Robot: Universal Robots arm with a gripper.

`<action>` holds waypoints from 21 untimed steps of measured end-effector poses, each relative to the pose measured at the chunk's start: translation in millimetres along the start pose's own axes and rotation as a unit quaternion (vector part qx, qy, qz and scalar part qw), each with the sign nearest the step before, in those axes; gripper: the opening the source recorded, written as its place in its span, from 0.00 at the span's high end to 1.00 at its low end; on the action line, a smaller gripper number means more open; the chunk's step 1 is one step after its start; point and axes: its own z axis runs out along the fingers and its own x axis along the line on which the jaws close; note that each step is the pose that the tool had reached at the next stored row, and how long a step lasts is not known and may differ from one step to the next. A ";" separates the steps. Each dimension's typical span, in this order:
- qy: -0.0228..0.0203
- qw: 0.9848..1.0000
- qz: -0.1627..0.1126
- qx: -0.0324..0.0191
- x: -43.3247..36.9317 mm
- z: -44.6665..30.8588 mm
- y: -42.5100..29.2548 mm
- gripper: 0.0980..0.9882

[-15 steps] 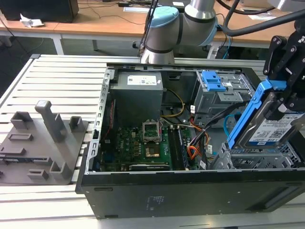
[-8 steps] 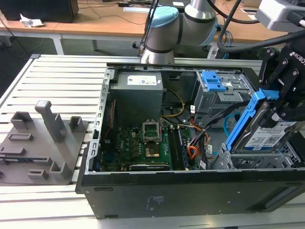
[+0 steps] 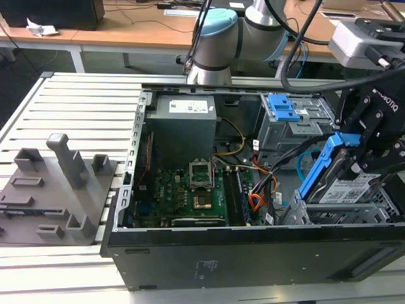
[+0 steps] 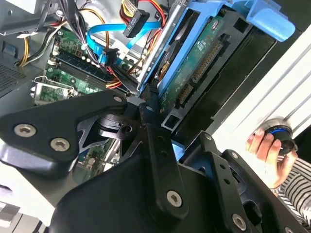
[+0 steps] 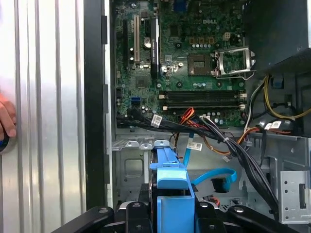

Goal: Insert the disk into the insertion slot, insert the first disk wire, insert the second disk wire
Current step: 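Insert the disk into the insertion slot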

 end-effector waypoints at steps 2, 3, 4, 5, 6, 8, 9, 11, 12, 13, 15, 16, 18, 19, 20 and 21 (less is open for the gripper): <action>0.000 1.000 0.000 0.000 0.0 2.6 -0.1 0.70; 0.000 1.000 0.000 0.000 0.0 3.6 -0.1 0.70; 0.000 1.000 0.000 0.000 0.0 4.9 -0.2 0.70; 0.000 1.000 0.000 0.000 0.0 5.1 -0.2 0.70; 0.000 1.000 0.000 0.000 0.0 5.1 -0.2 0.70; 0.000 1.000 0.000 0.000 0.0 5.2 -0.2 0.70; 0.000 1.000 0.000 0.000 0.0 5.2 -0.2 0.70; 0.000 1.000 0.000 0.000 0.0 5.4 -0.2 0.62; 0.000 1.000 0.000 0.000 0.0 5.4 -0.2 0.62; 0.000 1.000 0.000 0.000 0.0 5.4 -0.2 0.62; 0.000 1.000 0.000 0.000 0.0 5.4 -0.2 0.63; 0.000 1.000 0.000 0.000 0.0 5.5 -0.2 0.70; 0.000 1.000 0.000 0.000 0.0 5.5 -0.2 0.78; 0.000 1.000 0.000 0.000 0.0 5.5 -0.2 0.85; 0.000 1.000 0.000 0.000 0.0 5.6 -0.2 0.91; 0.000 1.000 0.000 0.000 0.0 5.6 -0.2 0.98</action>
